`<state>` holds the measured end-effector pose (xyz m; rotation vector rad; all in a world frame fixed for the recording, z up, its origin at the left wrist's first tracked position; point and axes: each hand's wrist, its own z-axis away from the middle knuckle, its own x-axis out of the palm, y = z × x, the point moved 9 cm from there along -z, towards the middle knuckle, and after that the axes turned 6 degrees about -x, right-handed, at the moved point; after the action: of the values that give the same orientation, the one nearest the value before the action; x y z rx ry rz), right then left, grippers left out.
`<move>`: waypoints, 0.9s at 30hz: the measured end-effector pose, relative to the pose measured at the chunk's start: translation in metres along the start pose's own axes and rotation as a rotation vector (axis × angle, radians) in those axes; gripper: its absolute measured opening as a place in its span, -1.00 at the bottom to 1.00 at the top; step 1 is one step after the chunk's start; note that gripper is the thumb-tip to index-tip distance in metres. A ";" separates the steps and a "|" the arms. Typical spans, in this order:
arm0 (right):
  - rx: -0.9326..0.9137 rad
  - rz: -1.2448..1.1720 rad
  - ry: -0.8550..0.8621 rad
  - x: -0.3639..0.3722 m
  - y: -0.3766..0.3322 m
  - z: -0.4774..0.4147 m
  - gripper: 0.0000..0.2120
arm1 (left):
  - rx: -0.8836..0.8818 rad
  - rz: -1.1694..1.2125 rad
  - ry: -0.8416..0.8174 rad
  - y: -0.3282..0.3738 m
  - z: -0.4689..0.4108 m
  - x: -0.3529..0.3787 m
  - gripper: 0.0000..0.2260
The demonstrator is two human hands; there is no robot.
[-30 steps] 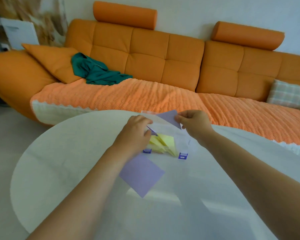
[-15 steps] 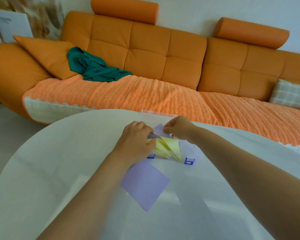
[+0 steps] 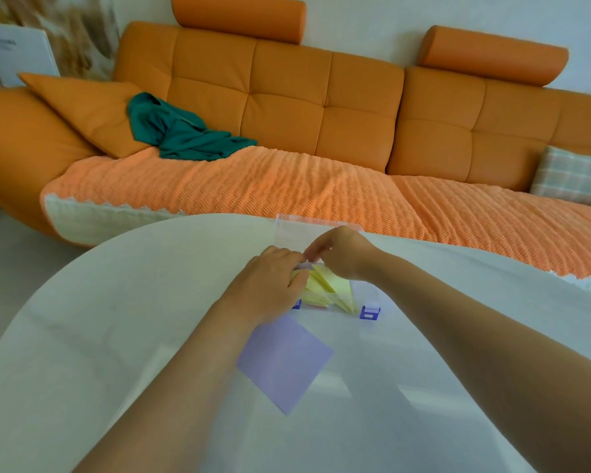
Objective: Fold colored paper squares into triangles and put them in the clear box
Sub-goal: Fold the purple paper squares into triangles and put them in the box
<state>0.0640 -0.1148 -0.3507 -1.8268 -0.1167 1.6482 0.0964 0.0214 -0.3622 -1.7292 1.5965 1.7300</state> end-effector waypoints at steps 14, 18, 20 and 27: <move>-0.202 -0.111 0.169 -0.035 -0.033 0.054 -0.68 | -0.130 0.082 0.267 -0.019 0.026 -0.070 -0.81; -0.206 -0.083 0.065 -0.010 -0.051 0.084 -0.73 | -0.198 0.017 0.044 -0.023 0.052 -0.053 -0.90; -0.173 0.042 -0.021 0.010 -0.056 0.101 -0.82 | -0.251 -0.049 -0.171 -0.029 0.070 -0.035 -0.68; 0.034 0.347 -0.140 0.047 -0.046 0.138 -0.30 | -0.207 -0.332 -0.399 -0.030 0.114 -0.015 0.02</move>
<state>-0.0361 -0.0006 -0.3641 -1.7778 0.1769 2.0031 0.0587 0.1281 -0.3977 -1.4983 0.9368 1.9592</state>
